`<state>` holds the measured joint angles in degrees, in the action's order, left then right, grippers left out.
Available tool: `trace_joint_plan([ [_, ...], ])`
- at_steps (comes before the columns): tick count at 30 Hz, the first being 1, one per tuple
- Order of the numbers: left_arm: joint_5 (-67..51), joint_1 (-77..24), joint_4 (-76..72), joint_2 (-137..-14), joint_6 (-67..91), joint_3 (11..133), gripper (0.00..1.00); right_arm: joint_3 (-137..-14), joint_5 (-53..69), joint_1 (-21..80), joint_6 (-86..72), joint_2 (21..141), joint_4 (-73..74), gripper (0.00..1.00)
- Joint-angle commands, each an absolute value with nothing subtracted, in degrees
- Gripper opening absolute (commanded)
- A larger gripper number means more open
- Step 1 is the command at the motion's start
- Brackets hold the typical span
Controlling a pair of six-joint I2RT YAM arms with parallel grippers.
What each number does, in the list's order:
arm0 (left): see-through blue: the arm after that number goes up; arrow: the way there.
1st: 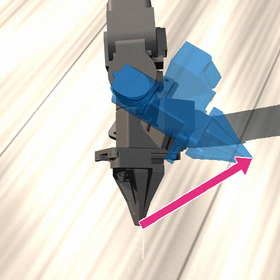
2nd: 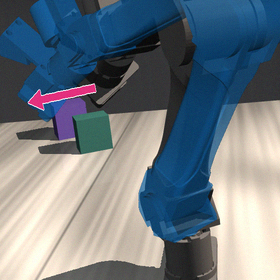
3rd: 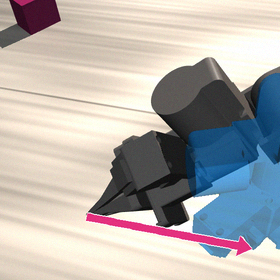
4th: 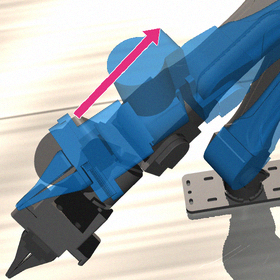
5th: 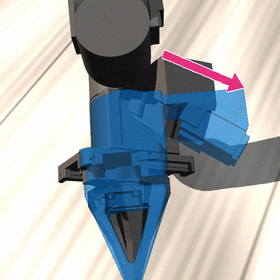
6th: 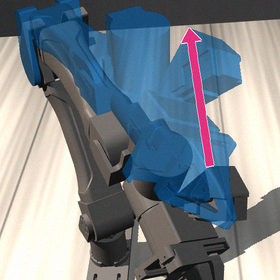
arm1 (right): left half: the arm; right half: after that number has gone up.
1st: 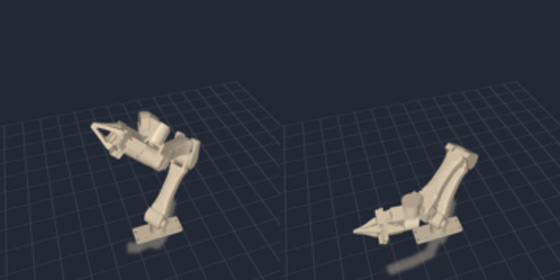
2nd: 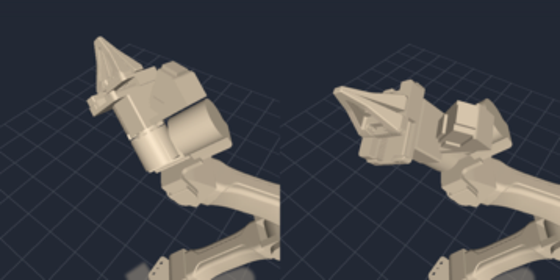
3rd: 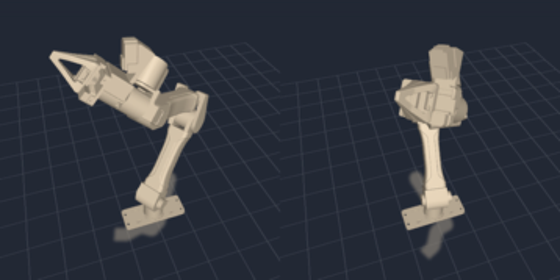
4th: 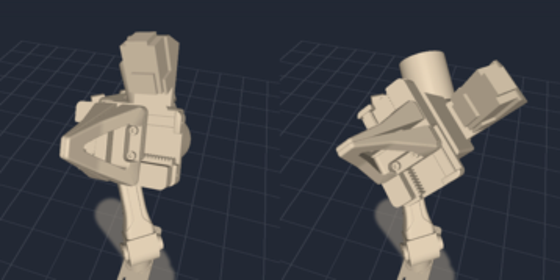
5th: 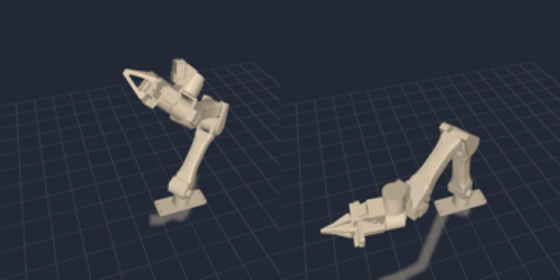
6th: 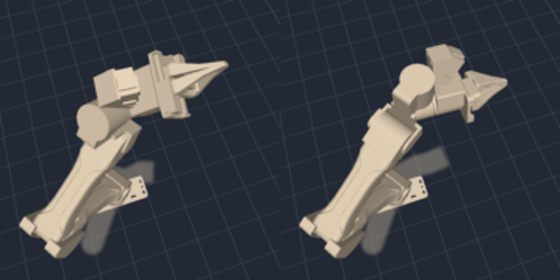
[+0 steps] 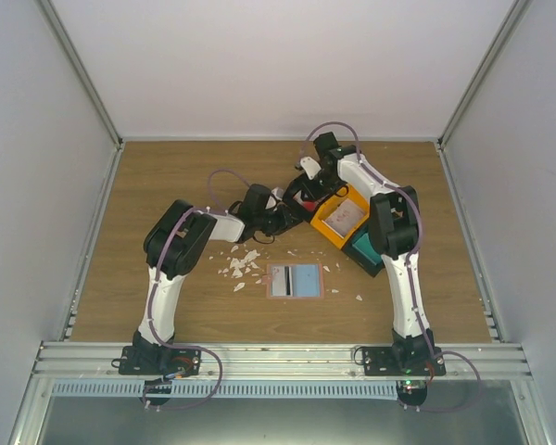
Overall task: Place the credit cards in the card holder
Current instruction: Pick up the credit card from the storage box.
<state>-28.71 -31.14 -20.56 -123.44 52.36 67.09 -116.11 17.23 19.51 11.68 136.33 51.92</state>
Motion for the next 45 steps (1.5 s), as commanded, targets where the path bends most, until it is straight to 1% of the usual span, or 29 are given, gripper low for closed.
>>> trace_joint_plan([
  [1, -28.50, -31.65, -22.69, -124.67, 51.08, 69.99, 0.25, -117.36, 24.82, 20.37, 11.40, 136.05, 55.26, 0.29],
  [7, -29.02, -31.71, -22.73, -124.94, 50.89, 70.22, 0.25, -115.11, 27.04, 20.44, 12.18, 132.81, 55.83, 0.27],
  [14, -28.50, -31.73, -22.36, -124.55, 50.70, 70.15, 0.25, -109.74, 26.73, 20.47, 12.01, 128.75, 54.33, 0.27],
  [28, -27.21, -31.64, -21.15, -123.52, 49.53, 69.67, 0.25, -106.91, 26.98, 20.51, 11.77, 126.74, 53.07, 0.28],
  [34, -26.70, -31.67, -20.84, -122.40, 49.13, 68.64, 0.26, -109.08, 22.56, 20.84, 10.15, 126.77, 51.08, 0.37],
  [37, -25.62, -31.49, -20.77, -121.28, 49.13, 67.50, 0.26, -110.04, 18.83, 21.79, 10.94, 127.35, 50.70, 0.43],
  [41, -20.35, -31.30, -18.94, -118.08, 48.45, 65.13, 0.26, -110.84, 14.63, 23.36, 12.61, 128.61, 50.71, 0.53],
  [45, -15.74, -31.20, -17.62, -114.68, 47.06, 63.23, 0.27, -112.46, 13.21, 24.40, 13.64, 130.60, 51.84, 0.54],
])
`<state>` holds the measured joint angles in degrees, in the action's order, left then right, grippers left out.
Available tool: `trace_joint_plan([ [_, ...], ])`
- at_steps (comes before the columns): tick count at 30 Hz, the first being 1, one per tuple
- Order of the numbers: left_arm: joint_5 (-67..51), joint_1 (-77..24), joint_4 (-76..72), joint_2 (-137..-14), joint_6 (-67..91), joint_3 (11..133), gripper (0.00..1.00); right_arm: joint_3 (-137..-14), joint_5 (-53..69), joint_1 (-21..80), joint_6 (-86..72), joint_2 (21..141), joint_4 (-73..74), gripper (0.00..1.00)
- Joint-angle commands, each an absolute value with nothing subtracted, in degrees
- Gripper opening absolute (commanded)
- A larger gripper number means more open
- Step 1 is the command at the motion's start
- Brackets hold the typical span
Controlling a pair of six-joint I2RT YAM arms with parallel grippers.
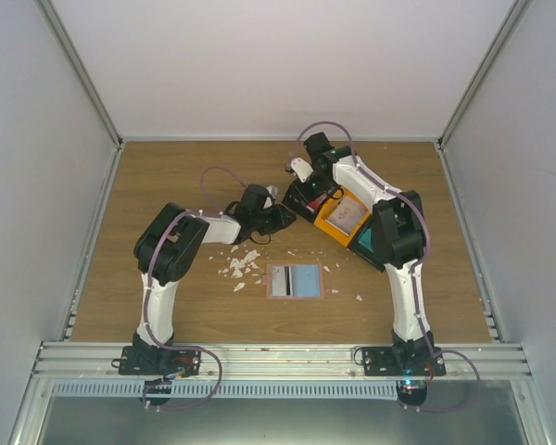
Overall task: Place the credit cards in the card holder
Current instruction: Pick up the credit card from the storage box.
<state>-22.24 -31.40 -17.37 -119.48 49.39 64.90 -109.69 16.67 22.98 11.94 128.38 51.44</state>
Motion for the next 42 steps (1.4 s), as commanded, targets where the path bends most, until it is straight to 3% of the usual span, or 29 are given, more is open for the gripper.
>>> trace_joint_plan([
  [1, -15.03, -31.14, -17.44, -114.01, 46.84, 62.81, 0.27, -112.95, 13.17, 24.67, 13.84, 131.01, 52.24, 0.54],
  [15, -6.05, -29.13, -17.11, -107.32, 48.76, 55.93, 0.27, -112.85, 11.85, 25.58, 13.62, 132.70, 53.38, 0.53],
  [23, -7.87, -28.53, -17.40, -108.05, 48.61, 56.07, 0.27, -112.32, 13.55, 25.55, 13.89, 131.21, 54.21, 0.33],
  [42, -9.38, -27.95, -17.57, -108.96, 48.30, 56.19, 0.27, -110.80, 15.84, 25.36, 13.91, 128.05, 54.11, 0.28],
])
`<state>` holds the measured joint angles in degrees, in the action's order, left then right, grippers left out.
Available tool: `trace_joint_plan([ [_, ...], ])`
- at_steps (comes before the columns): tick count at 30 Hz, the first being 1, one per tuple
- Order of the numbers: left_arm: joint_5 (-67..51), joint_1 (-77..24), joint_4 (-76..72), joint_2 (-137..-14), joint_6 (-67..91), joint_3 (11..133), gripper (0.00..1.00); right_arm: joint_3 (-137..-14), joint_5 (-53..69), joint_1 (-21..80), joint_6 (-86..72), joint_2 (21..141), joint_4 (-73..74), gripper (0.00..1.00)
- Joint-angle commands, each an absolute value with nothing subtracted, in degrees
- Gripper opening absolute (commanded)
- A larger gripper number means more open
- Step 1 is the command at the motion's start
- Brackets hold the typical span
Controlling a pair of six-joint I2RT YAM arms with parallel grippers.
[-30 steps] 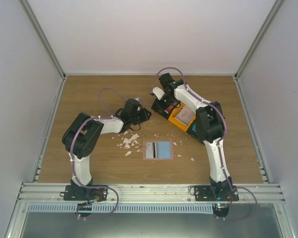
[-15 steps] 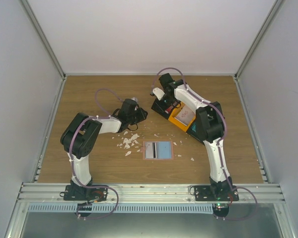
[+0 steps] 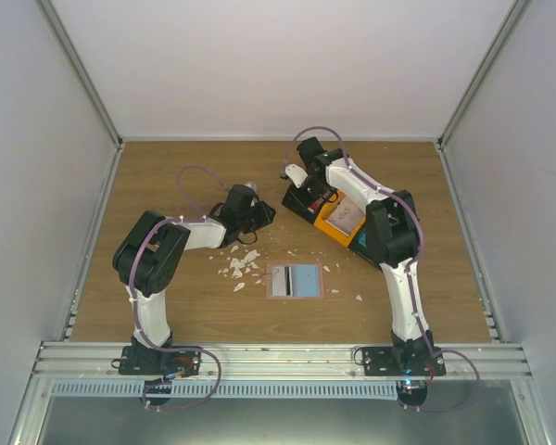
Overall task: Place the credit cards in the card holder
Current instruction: Pick up the credit card from the storage box.
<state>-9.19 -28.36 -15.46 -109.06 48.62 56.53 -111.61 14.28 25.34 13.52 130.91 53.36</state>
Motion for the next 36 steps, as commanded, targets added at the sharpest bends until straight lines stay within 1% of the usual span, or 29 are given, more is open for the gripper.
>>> trace_joint_plan([
  [1, -9.48, -27.95, -17.58, -108.96, 48.38, 56.17, 0.27, -110.63, 15.87, 25.35, 13.89, 127.87, 54.03, 0.28],
  [11, -10.07, -27.95, -17.79, -109.46, 48.39, 56.24, 0.27, -109.36, 16.83, 25.36, 14.24, 126.65, 53.71, 0.27],
  [16, -10.76, -27.95, -17.83, -110.02, 48.34, 56.43, 0.27, -109.16, 17.01, 25.22, 14.23, 126.48, 53.67, 0.24],
  [24, -11.11, -27.95, -17.84, -110.34, 48.32, 56.69, 0.27, -108.91, 17.65, 25.07, 14.35, 125.46, 53.51, 0.23],
  [32, -11.49, -27.95, -17.85, -110.71, 48.10, 56.78, 0.27, -108.39, 18.73, 24.37, 14.43, 125.03, 53.14, 0.18],
  [36, -11.62, -27.95, -17.80, -110.65, 48.01, 56.71, 0.27, -107.94, 19.04, 24.02, 14.37, 124.83, 52.89, 0.10],
])
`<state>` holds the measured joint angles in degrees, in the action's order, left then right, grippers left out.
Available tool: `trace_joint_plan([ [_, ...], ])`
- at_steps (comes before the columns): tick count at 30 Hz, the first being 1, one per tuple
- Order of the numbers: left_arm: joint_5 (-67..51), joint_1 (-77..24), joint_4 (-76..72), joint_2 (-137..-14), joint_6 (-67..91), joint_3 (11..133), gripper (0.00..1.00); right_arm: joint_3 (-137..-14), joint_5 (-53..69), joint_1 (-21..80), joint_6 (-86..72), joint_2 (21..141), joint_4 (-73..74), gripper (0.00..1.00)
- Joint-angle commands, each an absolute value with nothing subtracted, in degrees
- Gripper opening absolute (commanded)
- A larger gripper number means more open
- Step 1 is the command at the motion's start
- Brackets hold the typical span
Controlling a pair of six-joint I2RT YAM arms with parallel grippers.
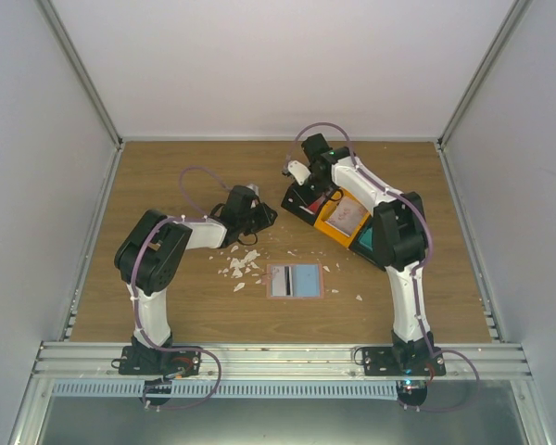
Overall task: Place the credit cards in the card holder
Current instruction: Pick up the credit card from the storage box.
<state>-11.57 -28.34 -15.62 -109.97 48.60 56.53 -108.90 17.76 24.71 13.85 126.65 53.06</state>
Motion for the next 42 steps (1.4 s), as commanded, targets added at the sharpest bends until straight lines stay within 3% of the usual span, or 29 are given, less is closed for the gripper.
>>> trace_joint_plan([
  [1, -11.61, -27.99, -17.76, -110.52, 47.91, 56.74, 0.27, -107.97, 19.19, 23.95, 14.39, 124.75, 52.84, 0.09],
  [7, -11.85, -27.96, -17.72, -110.48, 47.84, 56.77, 0.27, -107.84, 19.22, 23.82, 14.24, 124.77, 52.39, 0.02],
  [24, -13.54, -27.95, -18.88, -110.83, 47.44, 56.70, 0.28, -107.30, 14.32, 23.60, 12.18, 122.37, 48.47, 0.01],
  [42, -24.24, -28.24, -29.40, -110.47, 46.07, 55.99, 0.52, -104.15, 17.38, 19.35, 6.99, 116.23, 43.10, 0.00],
])
